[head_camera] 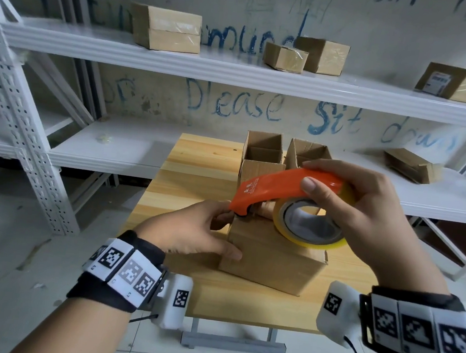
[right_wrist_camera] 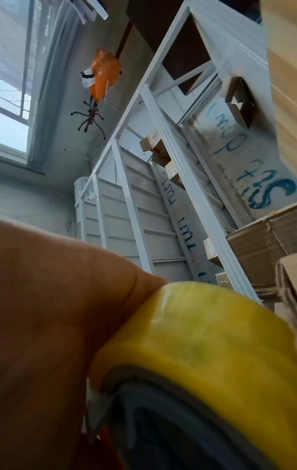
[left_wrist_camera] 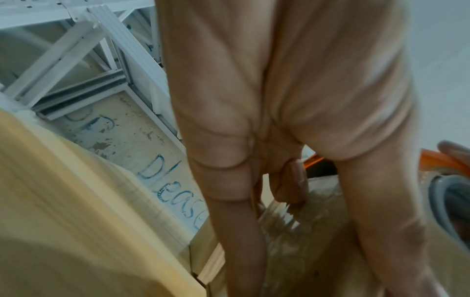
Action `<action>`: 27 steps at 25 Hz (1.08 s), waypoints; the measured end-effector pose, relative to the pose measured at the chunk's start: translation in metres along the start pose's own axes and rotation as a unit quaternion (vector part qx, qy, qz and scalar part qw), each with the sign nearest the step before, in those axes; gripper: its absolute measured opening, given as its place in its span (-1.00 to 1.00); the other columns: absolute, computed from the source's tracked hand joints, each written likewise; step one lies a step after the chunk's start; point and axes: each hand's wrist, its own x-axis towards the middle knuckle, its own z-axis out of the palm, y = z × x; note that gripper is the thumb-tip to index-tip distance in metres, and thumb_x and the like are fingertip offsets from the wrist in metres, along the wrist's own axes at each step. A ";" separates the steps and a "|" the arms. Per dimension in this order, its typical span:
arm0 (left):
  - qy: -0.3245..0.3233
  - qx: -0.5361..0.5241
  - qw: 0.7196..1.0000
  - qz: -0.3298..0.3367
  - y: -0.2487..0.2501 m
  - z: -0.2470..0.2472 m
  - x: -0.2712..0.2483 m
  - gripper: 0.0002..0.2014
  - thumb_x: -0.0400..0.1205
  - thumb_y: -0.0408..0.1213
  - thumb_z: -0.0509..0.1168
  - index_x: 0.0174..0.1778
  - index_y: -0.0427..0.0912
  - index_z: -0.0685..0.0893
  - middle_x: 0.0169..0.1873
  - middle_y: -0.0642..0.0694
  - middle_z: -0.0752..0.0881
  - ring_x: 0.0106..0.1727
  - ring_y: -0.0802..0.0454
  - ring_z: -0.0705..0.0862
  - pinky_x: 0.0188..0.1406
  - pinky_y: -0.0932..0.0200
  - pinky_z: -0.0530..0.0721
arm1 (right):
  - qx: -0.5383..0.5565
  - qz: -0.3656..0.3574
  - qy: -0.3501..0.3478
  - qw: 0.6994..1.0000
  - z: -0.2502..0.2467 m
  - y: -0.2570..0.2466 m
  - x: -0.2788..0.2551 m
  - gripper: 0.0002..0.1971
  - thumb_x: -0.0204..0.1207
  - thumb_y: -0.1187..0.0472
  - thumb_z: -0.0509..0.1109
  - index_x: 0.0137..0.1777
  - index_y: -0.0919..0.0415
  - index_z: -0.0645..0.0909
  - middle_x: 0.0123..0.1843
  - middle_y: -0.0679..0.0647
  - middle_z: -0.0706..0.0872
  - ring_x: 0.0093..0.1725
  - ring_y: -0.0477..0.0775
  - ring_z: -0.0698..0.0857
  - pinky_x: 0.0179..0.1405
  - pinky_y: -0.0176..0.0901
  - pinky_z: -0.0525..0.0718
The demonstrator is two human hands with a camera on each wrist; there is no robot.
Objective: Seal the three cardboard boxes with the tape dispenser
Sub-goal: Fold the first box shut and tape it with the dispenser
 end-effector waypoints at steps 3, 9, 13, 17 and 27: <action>-0.010 -0.011 1.000 0.016 -0.001 -0.004 -0.002 -0.40 0.46 -0.17 0.65 0.41 0.04 0.63 0.34 0.16 0.75 0.47 0.19 0.62 0.64 -0.12 0.40 | 0.007 -0.008 0.010 1.000 0.002 0.000 -0.001 -0.50 0.46 -0.37 0.38 0.23 -0.08 0.74 0.07 -0.18 0.80 0.09 -0.13 0.75 0.05 0.02 0.74; -0.022 -0.035 0.999 0.015 -0.006 -0.018 -0.010 -0.43 0.50 -0.43 0.60 0.43 -0.13 0.61 0.34 0.04 0.77 0.45 0.11 0.67 0.62 -0.10 0.45 | 0.019 -0.013 0.018 1.000 -0.005 0.002 -0.003 -0.59 0.50 -0.26 0.43 0.20 -0.05 0.75 -0.04 -0.16 0.80 -0.06 -0.13 0.76 -0.08 -0.12 0.69; -0.010 0.001 1.000 -0.003 -0.013 -0.029 -0.016 -0.38 0.46 -0.27 0.65 0.44 -0.04 0.61 0.34 0.14 0.76 0.43 0.19 0.66 0.58 0.00 0.47 | 0.046 -0.010 0.027 0.998 -0.014 0.011 -0.008 -0.66 0.51 -0.16 0.47 0.18 -0.02 0.77 -0.07 -0.06 0.83 -0.10 -0.01 0.79 -0.13 0.00 0.74; 0.032 0.024 0.998 -0.045 -0.030 -0.042 -0.024 -0.13 0.22 0.16 0.72 0.46 0.07 0.60 0.34 0.22 0.74 0.45 0.26 0.62 0.65 -0.10 0.40 | 0.094 0.005 0.045 0.995 -0.018 0.026 -0.016 -0.77 0.55 0.00 0.49 0.14 0.04 0.77 -0.11 0.10 0.82 -0.16 0.12 0.81 -0.16 0.07 0.78; 0.022 0.033 0.998 -0.044 -0.030 -0.043 -0.028 -0.25 0.30 0.07 0.70 0.41 0.03 0.65 0.30 0.23 0.77 0.41 0.29 0.64 0.62 0.02 0.42 | 0.072 0.041 0.050 0.995 -0.011 0.050 -0.025 -0.87 0.42 0.16 0.32 -0.17 0.18 0.67 -0.35 0.35 0.66 -0.38 0.15 0.56 -0.40 -0.14 0.46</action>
